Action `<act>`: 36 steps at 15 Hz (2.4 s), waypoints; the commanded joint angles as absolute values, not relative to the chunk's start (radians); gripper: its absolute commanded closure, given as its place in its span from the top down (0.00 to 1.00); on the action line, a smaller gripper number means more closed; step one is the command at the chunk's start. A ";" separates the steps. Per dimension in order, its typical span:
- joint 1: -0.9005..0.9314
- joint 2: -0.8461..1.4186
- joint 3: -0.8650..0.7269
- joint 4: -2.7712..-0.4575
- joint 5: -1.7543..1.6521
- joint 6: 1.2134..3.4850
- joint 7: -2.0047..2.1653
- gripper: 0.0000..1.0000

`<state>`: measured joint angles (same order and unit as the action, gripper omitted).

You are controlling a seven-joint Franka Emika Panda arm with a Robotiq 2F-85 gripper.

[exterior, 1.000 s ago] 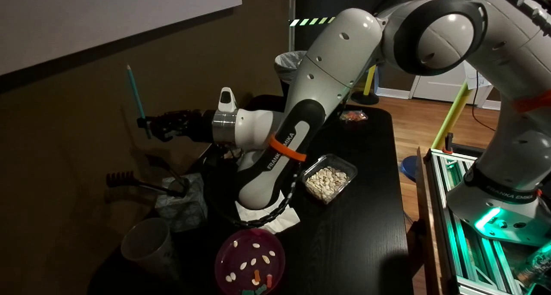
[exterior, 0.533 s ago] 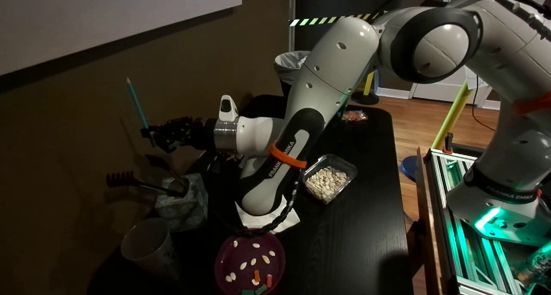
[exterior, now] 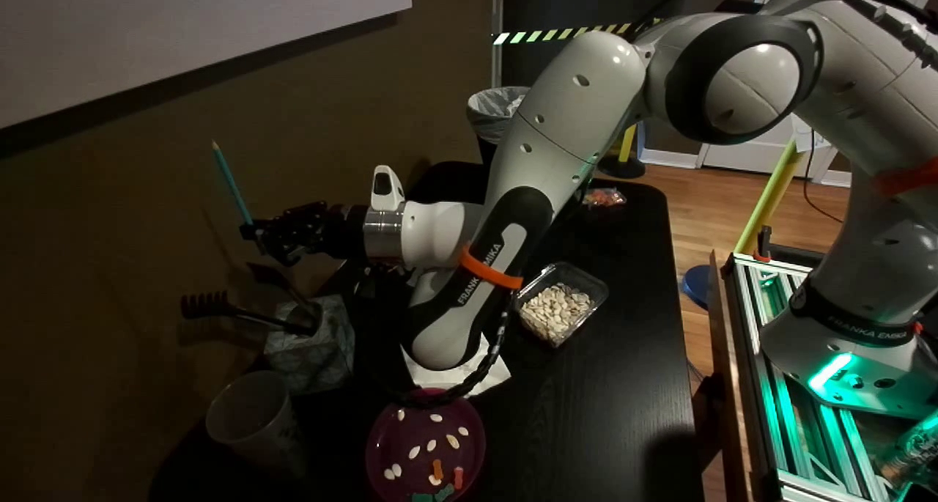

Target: Put the blue pencil inside the grey box

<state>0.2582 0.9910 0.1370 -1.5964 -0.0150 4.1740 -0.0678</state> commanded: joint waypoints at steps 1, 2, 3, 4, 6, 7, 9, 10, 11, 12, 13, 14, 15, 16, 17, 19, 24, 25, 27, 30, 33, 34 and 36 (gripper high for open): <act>0.274 0.987 0.123 -1.603 0.012 4.144 -0.081 0.02; 0.273 0.988 0.125 -1.603 0.013 4.143 -0.078 0.02; 0.273 0.988 0.125 -1.603 0.015 4.141 -0.077 0.34; 0.273 0.988 0.127 -1.603 0.017 4.140 -0.075 0.36; 0.273 0.988 0.127 -1.602 0.018 4.141 -0.074 0.48; 0.274 0.988 0.127 -1.601 0.018 4.142 -0.074 0.57; 0.275 0.988 0.127 -1.601 0.020 4.141 -0.075 0.73; 0.275 0.988 0.127 -1.601 0.021 4.142 -0.074 0.79; 0.275 0.988 0.127 -1.601 0.023 4.142 -0.075 0.86; 0.276 0.988 0.127 -1.601 0.024 4.142 -0.076 0.95; 0.276 0.988 0.127 -1.601 0.025 4.142 -0.075 0.99; 0.276 0.987 0.127 -1.601 0.026 4.142 -0.075 1.00; 0.277 0.987 0.127 -1.601 0.028 4.142 -0.076 1.00; 0.277 0.987 0.127 -1.601 0.029 4.142 -0.076 1.00; 0.277 0.987 0.128 -1.601 0.031 4.141 -0.075 1.00; 0.278 0.987 0.130 -1.602 0.031 4.141 -0.072 1.00; 0.301 0.957 0.153 -1.632 0.048 4.145 -0.064 1.00; 0.306 0.953 0.155 -1.637 0.049 4.150 -0.065 1.00; 0.316 0.958 0.152 -1.626 0.067 4.149 -0.072 1.00; 0.324 0.958 0.146 -1.610 0.091 4.157 -0.078 1.00; 0.323 0.951 0.139 -1.603 0.117 4.156 -0.088 1.00; 0.322 0.950 0.138 -1.601 0.123 4.156 -0.090 1.00; 0.321 0.949 0.137 -1.598 0.129 4.154 -0.090 1.00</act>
